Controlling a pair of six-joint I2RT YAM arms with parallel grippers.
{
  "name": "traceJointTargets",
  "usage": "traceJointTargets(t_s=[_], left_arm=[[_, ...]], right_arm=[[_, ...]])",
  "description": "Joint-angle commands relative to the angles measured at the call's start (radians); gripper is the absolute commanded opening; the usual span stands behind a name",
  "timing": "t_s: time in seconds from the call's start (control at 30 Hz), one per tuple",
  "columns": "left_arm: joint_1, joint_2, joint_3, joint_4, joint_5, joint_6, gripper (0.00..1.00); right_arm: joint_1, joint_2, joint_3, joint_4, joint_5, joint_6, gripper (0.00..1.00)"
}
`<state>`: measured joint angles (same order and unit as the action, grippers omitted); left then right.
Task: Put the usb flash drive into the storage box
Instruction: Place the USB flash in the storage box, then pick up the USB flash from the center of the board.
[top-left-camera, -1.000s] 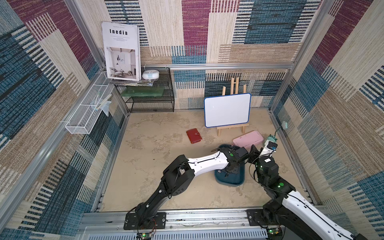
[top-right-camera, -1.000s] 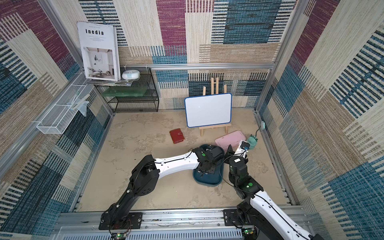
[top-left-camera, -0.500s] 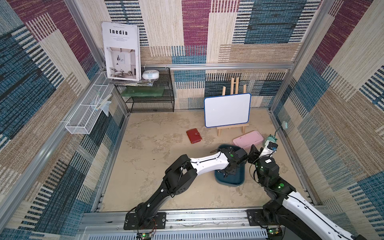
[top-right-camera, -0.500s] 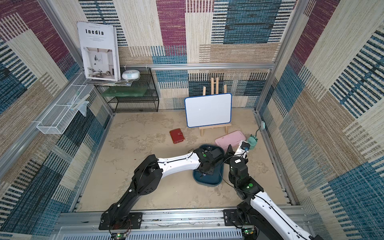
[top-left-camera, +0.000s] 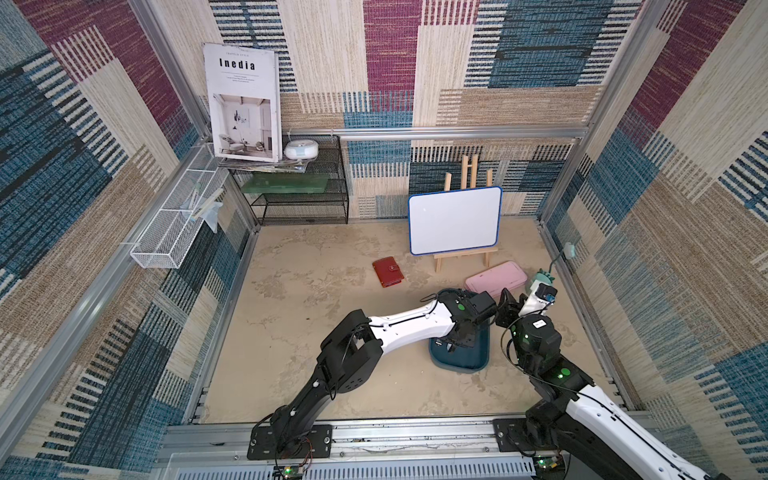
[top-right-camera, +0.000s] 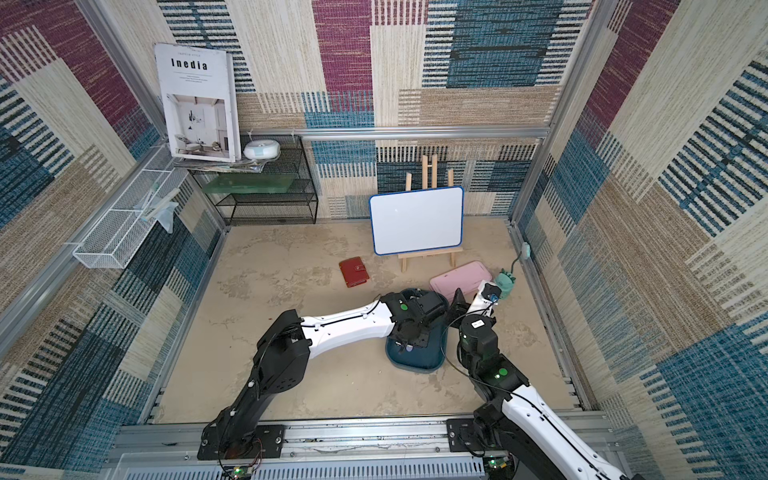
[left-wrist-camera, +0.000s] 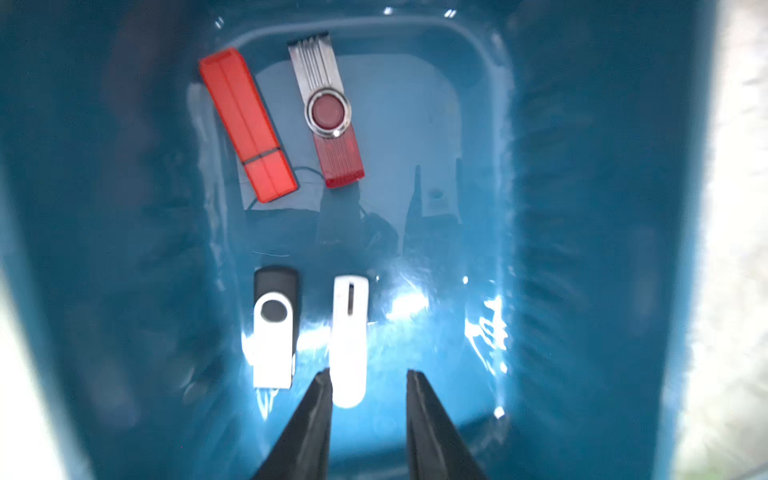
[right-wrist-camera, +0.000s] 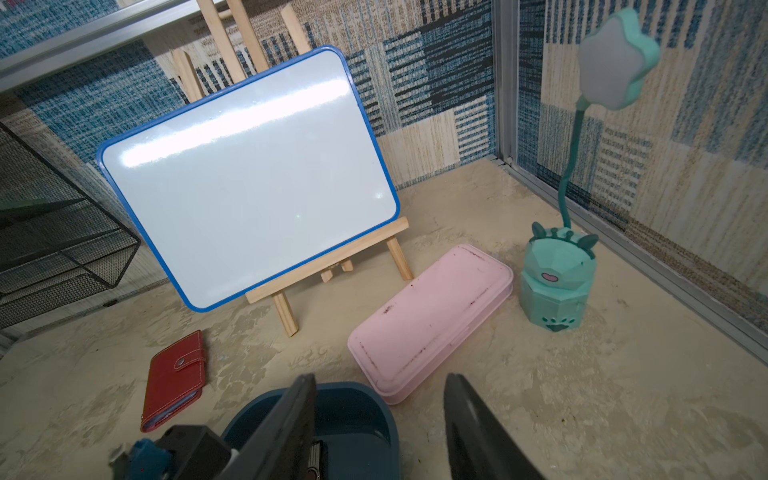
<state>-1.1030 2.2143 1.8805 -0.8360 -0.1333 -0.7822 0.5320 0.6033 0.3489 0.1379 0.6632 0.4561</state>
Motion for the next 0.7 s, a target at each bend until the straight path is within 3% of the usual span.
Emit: traceJointTargets(t_s=[0.0,0.2,0.37,0.5,0.67], left_arm=[[-0.002,-0.047,-0.01,-0.01,-0.031,-0.009,0.36],[0.016,-0.184,-0.087,-0.018,-0.077,0.014,0.4],[0.077,-0.432,-0.304,0.013,-0.09,0.045,0.42],[0.19,-0.717,-0.533,0.029,-0.088,0.07,0.47],[0.393,-1.049,-0.751,-0.035,-0.065,0.138,0.54]], right_arm=[[0.0,-0.028,-0.011,0.027,-0.018,-0.005,0.54],[0.0,-0.115,-0.034,0.045,-0.063,-0.036,0.55],[0.0,-0.082,-0.036,0.114,-0.196,-0.082,0.56],[0.0,0.07,0.084,0.074,-0.374,-0.094,0.57],[0.018,0.391,0.336,-0.078,-0.659,-0.097,0.56]])
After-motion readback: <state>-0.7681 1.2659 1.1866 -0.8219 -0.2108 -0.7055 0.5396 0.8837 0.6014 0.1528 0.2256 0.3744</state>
